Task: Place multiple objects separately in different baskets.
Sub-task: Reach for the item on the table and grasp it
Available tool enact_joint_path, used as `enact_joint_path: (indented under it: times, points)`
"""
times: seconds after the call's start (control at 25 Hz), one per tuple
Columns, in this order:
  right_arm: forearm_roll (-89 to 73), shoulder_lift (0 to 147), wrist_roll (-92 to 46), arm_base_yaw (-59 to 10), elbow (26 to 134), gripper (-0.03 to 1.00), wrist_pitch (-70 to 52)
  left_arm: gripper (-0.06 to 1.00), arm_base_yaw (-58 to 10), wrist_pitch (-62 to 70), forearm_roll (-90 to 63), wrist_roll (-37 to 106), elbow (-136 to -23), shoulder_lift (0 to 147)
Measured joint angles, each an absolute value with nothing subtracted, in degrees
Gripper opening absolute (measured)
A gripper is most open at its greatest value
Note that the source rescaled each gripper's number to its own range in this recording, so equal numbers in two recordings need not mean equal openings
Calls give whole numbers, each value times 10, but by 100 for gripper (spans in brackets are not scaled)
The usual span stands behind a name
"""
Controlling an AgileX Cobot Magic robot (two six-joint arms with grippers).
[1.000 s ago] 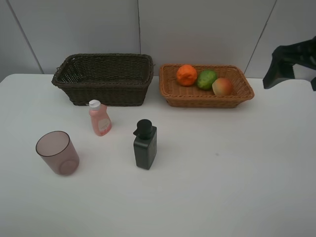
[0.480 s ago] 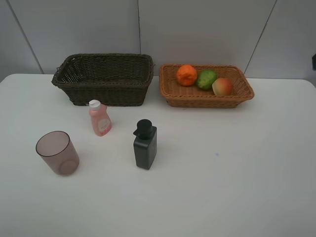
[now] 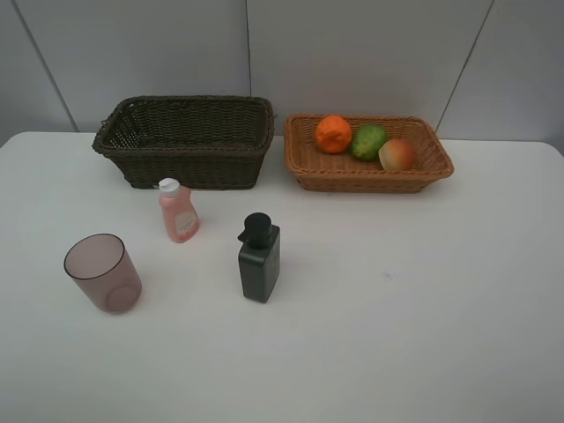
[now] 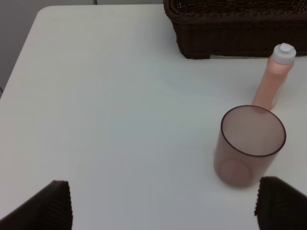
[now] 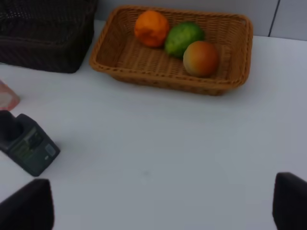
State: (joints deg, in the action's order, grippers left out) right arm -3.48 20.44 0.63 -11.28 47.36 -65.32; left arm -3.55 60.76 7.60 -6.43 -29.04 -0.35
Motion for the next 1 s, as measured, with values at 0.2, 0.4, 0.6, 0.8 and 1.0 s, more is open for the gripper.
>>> enact_joint_path:
  times: [0.2, 0.4, 0.6, 0.8, 1.0]
  points:
    - [-48, 102, 6, -113, 408, 100, -653, 98, -36, 608, 76, -64, -290, -4]
    - [-40, 9, -20, -113, 351, 100, -646, 98, -36, 608, 76, -64, -290, -4]
    - [-40, -2, -50, -113, 317, 100, -631, 98, -36, 608, 76, -64, -290, -4]
    - [-40, -2, -51, -109, 304, 100, -617, 98, -36, 608, 76, -64, -290, -4]
    - [-21, -2, -33, -45, 304, 100, -612, 98, -36, 608, 76, -64, -290, -4]
